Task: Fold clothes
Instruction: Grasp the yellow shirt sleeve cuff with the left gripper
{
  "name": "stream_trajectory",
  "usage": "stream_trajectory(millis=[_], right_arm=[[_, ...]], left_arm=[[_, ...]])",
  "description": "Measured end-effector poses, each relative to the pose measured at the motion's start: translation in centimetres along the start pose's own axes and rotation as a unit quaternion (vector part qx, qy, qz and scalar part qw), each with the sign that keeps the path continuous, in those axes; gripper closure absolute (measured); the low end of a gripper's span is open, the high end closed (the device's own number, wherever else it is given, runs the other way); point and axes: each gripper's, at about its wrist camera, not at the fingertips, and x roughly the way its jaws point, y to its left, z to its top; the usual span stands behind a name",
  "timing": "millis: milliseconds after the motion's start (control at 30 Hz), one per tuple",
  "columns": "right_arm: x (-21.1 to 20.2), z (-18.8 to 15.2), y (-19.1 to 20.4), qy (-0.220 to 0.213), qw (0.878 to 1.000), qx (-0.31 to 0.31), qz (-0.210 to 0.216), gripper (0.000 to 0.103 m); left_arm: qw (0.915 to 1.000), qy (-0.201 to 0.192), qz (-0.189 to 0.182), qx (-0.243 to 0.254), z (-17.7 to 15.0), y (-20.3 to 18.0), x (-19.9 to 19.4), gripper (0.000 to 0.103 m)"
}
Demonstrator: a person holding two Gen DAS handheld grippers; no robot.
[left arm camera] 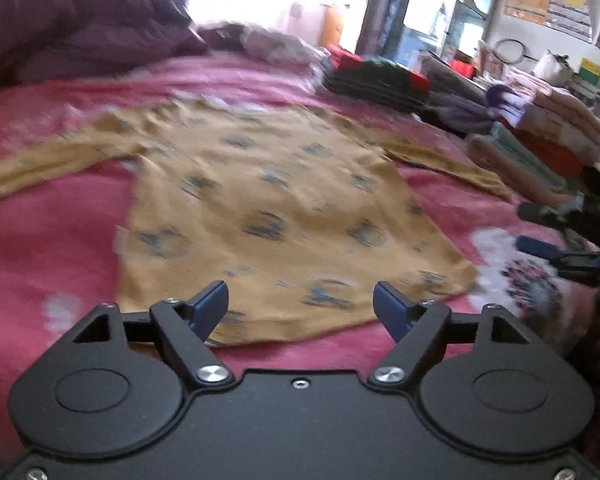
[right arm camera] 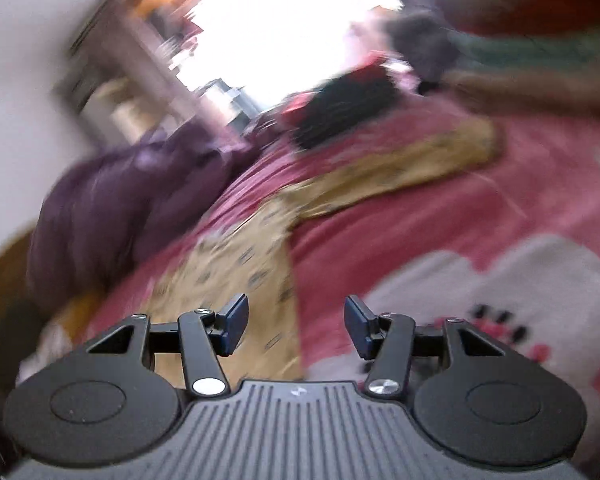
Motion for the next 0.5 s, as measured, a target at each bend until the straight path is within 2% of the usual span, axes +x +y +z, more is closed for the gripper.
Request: stream_trajectory(millis=[100, 167, 333, 500], right_arm=[[-0.2, 0.8, -3.6, -0.020, 0.994, 0.109, -0.001, 0.048], [-0.3, 1.2, -5.2, -0.036, 0.988, 0.152, -0.002, 0.048], [-0.4, 2.5, -7.6, -0.070, 0.978, 0.197, 0.007, 0.047], [0.0, 4.5, -9.5, -0.090, 0.977, 0.195, 0.014, 0.042]], left_arm=[[0.9985, -0.007, 0.013, 0.053, 0.0, -2.4, 0.7, 0.023], [0.9958, -0.012, 0.022, 0.088, 0.1, -4.0, 1.2, 0.023], [0.9834, -0.023, 0.044, 0.174, 0.2, -8.1, 2.5, 0.024], [0.9696, -0.012, 0.063, 0.236, 0.4, -11.3, 5.5, 0.027]])
